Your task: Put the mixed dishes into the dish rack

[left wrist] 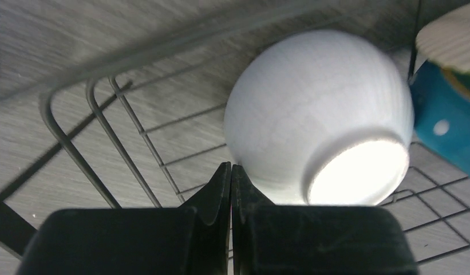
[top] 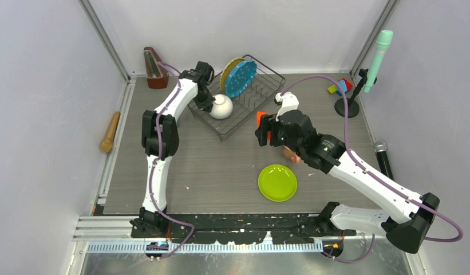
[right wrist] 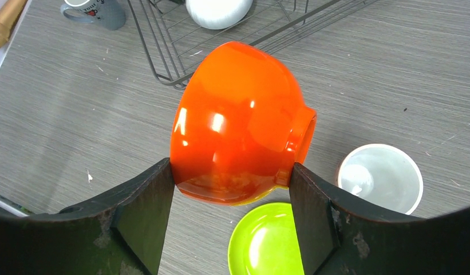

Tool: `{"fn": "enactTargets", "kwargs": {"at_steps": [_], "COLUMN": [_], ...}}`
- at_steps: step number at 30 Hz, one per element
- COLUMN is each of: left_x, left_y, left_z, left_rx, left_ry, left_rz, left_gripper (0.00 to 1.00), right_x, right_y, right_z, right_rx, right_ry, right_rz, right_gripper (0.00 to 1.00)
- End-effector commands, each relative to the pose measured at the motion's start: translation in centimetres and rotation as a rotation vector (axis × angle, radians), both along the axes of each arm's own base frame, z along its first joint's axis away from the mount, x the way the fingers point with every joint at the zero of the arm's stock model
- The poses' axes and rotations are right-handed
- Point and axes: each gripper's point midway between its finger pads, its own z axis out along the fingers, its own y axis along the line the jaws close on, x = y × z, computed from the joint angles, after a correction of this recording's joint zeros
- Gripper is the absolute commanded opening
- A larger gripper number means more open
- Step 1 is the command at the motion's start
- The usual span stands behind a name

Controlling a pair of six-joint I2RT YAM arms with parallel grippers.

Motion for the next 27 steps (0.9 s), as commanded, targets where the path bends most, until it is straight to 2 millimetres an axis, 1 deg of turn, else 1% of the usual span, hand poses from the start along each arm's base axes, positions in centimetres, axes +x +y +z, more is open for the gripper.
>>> {"fn": "enactTargets", "kwargs": {"at_steps": [1, 2, 3, 4, 5, 6, 7, 8, 9, 10, 11, 12, 13, 14, 15, 16, 17, 18, 19, 20, 21, 22, 23, 24, 25, 26, 27], "left_x": [3.4, 3.5, 3.4, 3.2, 2.8, 2.3, 1.7, 0.8, 0.2, -0.6, -1.2, -1.9, -2.7, -3.5, -4.4, -5.2, -6.2, -7.1, -8.1, -9.0, -9.8, -10.8, -11.6, -12.4, -13.2, -14.0, -14.8], "left_y": [-0.7, -0.5, -0.4, -0.2, 0.0, 0.2, 0.5, 0.8, 1.1, 1.3, 1.7, 2.1, 2.6, 3.1, 3.7, 4.2, 4.7, 5.1, 5.6, 6.0, 6.4, 6.8, 7.2, 7.6, 7.9, 8.3, 8.6], "left_z": [3.2, 3.7, 4.2, 5.2, 5.8, 6.6, 7.3, 7.6, 8.5, 9.3, 10.2, 11.1, 11.9, 12.9, 13.7, 14.4, 15.2, 15.6, 16.9, 17.3, 17.6, 17.5, 17.5, 17.6, 17.7, 17.6, 17.5], "left_rx": [-0.104, -0.099, -0.095, -0.091, -0.088, -0.083, -0.079, -0.072, -0.070, -0.068, -0.062, -0.053, -0.043, -0.031, -0.020, -0.011, -0.006, -0.003, -0.007, -0.006, -0.007, -0.004, -0.003, -0.002, -0.003, -0.001, 0.001], "left_ry": [-0.106, -0.119, -0.127, -0.143, -0.149, -0.161, -0.170, -0.168, -0.184, -0.199, -0.217, -0.236, -0.252, -0.270, -0.281, -0.291, -0.304, -0.312, -0.344, -0.358, -0.372, -0.371, -0.375, -0.376, -0.373, -0.363, -0.356], "left_rz": [0.044, 0.039, 0.032, 0.018, 0.014, 0.002, -0.008, -0.017, -0.024, -0.035, -0.043, -0.050, -0.055, -0.055, -0.054, -0.051, -0.049, -0.047, -0.042, -0.038, -0.035, -0.029, -0.023, -0.017, -0.013, -0.010, -0.010], "left_gripper": [0.00, 0.00, 0.00, 0.00, 0.00, 0.00, 0.00, 0.00, 0.00, 0.00, 0.00, 0.00, 0.02, 0.02, 0.03, 0.04, 0.04, 0.05, 0.05, 0.05, 0.06, 0.06, 0.06, 0.06, 0.06, 0.07, 0.07], "right_x": [1.4, 1.5, 1.7, 2.0, 2.2, 2.6, 3.0, 3.5, 3.9, 4.7, 5.3, 5.9, 6.6, 7.3, 7.9, 8.5, 8.9, 9.5, 9.9, 10.2, 10.7, 10.8, 11.6, 11.9, 12.3, 12.6, 12.9], "right_y": [0.6, 0.9, 1.0, 1.5, 1.7, 2.3, 2.6, 3.4, 3.8, 4.7, 5.5, 6.0, 6.6, 7.3, 7.7, 8.4, 9.0, 9.7, 10.4, 11.1, 11.6, 12.0, 12.3, 12.9, 12.7, 13.3, 13.2], "right_z": [3.5, 3.3, 3.7, 3.2, 3.8, 3.1, 3.9, 3.1, 3.9, 4.3, 3.1, 4.5, 2.9, 4.5, 2.7, 4.2, 2.2, 3.7, 2.1, 3.3, 1.8, 2.6, 2.0, 0.9, 0.6, -0.2, -0.6], "right_rx": [0.047, 0.037, 0.032, 0.014, 0.004, -0.017, -0.021, -0.043, -0.047, -0.050, -0.086, -0.073, -0.114, -0.098, -0.140, -0.114, -0.158, -0.126, -0.153, -0.127, -0.157, -0.155, -0.184, -0.232, -0.265, -0.305, -0.333], "right_ry": [-0.086, -0.079, -0.087, -0.074, -0.083, -0.066, -0.080, -0.061, -0.070, -0.068, -0.039, -0.056, -0.014, -0.034, 0.016, 0.005, 0.057, 0.044, 0.085, 0.069, 0.096, 0.085, 0.083, 0.093, 0.083, 0.083, 0.075], "right_rz": [-0.009, -0.002, 0.005, 0.017, 0.029, 0.041, 0.049, 0.059, 0.069, 0.079, 0.086, 0.085, 0.087, 0.082, 0.073, 0.064, 0.063, 0.057, 0.064, 0.063, 0.059, 0.058, 0.039, 0.048, 0.029, 0.037, 0.024], "right_gripper": [0.00, 0.00, 0.00, 0.00, 0.00, 0.00, 0.00, 0.00, 0.00, 0.00, 0.00, 0.00, 0.00, 0.00, 0.00, 0.00, 0.00, 0.00, 0.00, 0.00, 0.00, 0.00, 0.00, 0.00, 0.00, 0.01, 0.00]}}
